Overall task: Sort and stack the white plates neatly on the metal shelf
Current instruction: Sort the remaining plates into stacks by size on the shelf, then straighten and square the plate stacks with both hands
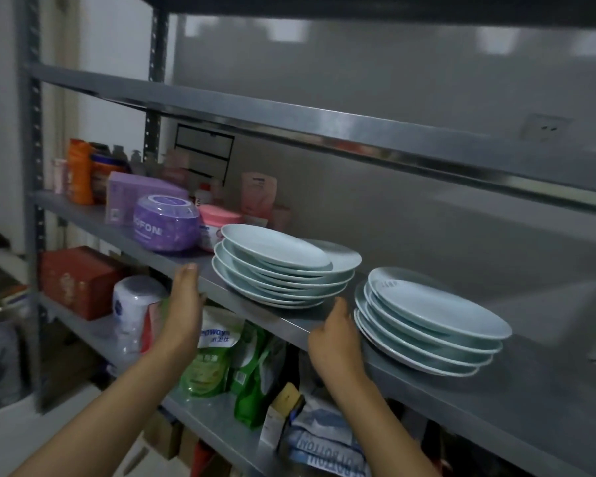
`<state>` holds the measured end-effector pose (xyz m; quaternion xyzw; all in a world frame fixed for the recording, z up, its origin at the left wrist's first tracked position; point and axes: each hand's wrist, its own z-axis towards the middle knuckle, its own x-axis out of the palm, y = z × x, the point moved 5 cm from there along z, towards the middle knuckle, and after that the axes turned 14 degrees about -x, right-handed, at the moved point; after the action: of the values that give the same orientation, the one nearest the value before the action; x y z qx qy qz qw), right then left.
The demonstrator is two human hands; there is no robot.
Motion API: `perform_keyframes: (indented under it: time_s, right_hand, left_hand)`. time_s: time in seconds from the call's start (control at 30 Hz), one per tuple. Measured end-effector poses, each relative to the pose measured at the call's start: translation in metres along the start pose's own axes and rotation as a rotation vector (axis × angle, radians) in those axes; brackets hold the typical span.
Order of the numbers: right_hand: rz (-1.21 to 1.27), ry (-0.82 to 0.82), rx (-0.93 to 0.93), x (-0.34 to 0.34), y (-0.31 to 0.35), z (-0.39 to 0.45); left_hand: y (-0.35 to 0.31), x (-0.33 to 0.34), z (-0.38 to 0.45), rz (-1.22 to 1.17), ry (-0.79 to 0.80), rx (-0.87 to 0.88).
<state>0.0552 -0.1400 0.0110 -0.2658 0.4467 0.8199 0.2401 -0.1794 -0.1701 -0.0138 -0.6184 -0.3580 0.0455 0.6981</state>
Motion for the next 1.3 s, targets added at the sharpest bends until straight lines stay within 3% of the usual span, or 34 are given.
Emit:
perform_keyframes:
  time_s: [0.13, 0.4, 0.7, 0.93, 1.3]
  right_hand:
    - [0.138, -0.029, 0.175, 0.017, -0.011, 0.023]
    - [0.332, -0.118, 0.34, 0.024, -0.036, 0.063]
    - [0.42, -0.186, 0.246, 0.03, -0.05, 0.067]
    - [0.528, -0.233, 0.234, 0.042, -0.06, 0.068]
    - [0.521, -0.138, 0.263, 0.038, -0.048, 0.071]
  left_hand:
    - [0.011, 0.01, 0.022, -0.246, 0.126, -0.169]
    - [0.014, 0.034, 0.032, -0.249, 0.237, -0.211]
    - [0.013, 0.032, 0.057, -0.096, 0.232, -0.192]
    - [0.005, 0.024, 0.092, -0.062, 0.279, -0.299]
    - [0.003, 0.023, 0.099, 0.005, 0.292, -0.355]
